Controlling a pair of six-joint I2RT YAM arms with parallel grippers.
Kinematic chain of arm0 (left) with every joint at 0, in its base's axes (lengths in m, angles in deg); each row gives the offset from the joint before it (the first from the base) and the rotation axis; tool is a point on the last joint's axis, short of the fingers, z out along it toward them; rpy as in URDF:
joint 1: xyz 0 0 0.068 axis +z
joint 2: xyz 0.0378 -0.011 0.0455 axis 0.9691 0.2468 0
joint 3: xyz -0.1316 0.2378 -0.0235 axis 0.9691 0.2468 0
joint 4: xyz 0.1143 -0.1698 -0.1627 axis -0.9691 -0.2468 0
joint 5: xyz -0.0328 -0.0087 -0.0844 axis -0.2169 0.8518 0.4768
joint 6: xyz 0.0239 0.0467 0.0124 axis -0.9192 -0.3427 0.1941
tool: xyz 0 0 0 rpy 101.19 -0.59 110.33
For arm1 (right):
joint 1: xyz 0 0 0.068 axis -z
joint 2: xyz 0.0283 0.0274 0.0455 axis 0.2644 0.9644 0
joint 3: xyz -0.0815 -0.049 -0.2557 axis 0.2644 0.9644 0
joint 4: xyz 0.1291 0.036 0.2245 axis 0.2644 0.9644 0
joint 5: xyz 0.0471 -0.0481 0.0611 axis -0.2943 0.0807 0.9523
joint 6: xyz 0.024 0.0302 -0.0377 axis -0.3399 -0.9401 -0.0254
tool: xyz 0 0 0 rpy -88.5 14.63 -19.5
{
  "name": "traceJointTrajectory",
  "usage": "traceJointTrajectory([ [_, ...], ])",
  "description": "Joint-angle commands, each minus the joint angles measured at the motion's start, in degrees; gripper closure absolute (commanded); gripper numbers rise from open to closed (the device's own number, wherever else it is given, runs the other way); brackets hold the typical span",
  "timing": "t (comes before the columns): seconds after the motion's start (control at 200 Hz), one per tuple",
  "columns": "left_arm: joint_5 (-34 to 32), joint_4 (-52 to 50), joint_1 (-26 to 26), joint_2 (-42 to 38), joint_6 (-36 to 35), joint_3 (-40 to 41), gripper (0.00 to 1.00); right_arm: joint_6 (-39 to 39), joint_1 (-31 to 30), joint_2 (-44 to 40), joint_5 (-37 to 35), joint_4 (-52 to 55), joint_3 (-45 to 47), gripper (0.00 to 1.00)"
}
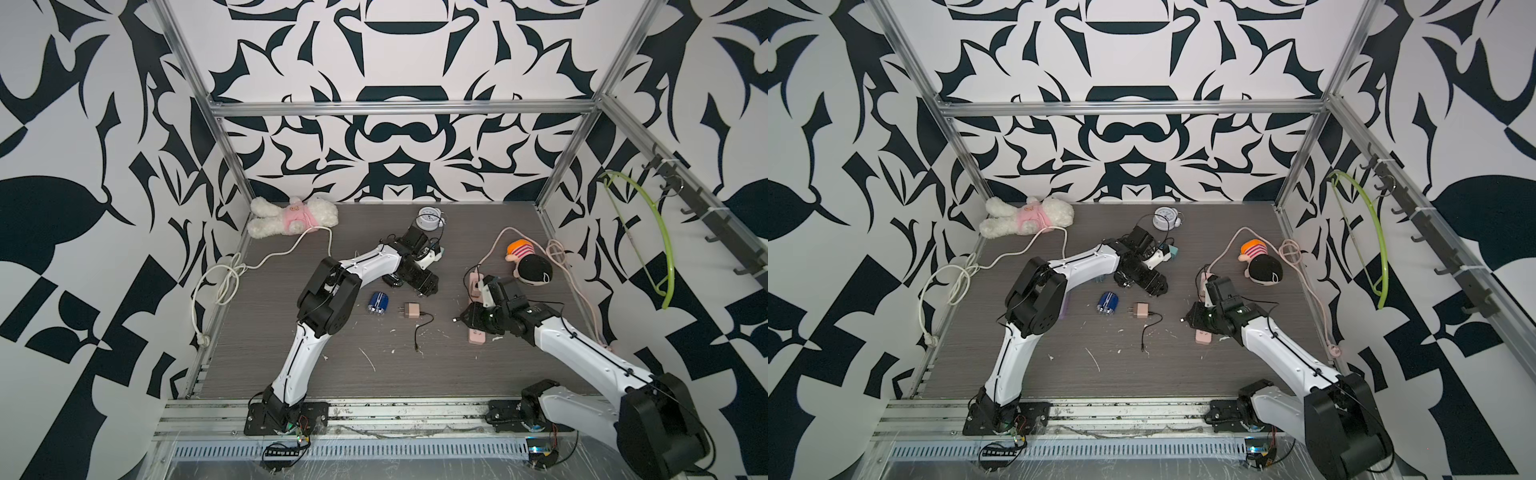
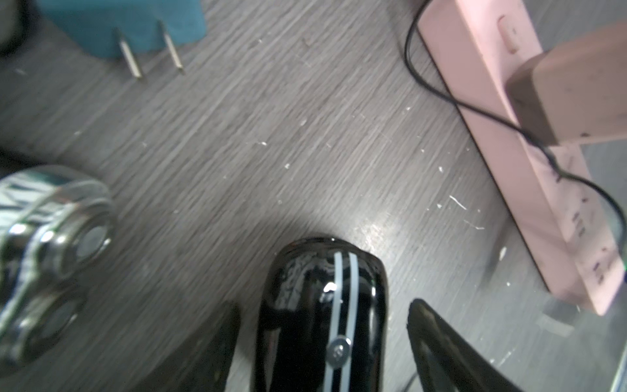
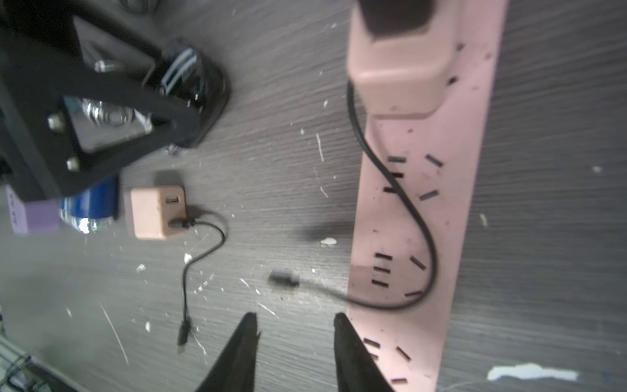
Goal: Unplug the electric shaver
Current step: Place the charging cable at the center of the board, then remove the plug from the socket.
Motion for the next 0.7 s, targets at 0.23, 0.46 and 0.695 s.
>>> traceJointTrajectory([
  [0.23,8.66,2.09,0.34,-10.42,3.50,2.76,0.04,2.61,-0.74,1.57,-16.76,7.98,-10.37,0.46],
  [0.46,10.93,5.09,0.36,-15.00,5.77,8.11,0.01,5.40,-0.73,11.89,-19.71,6.85,-17.07,0.45],
  [0.695,4.73,8.13,0.39,-20.34,8.53,15.22,0.01,7.98,-0.60,21.65,-20.73,6.68,-23.33,0.44],
])
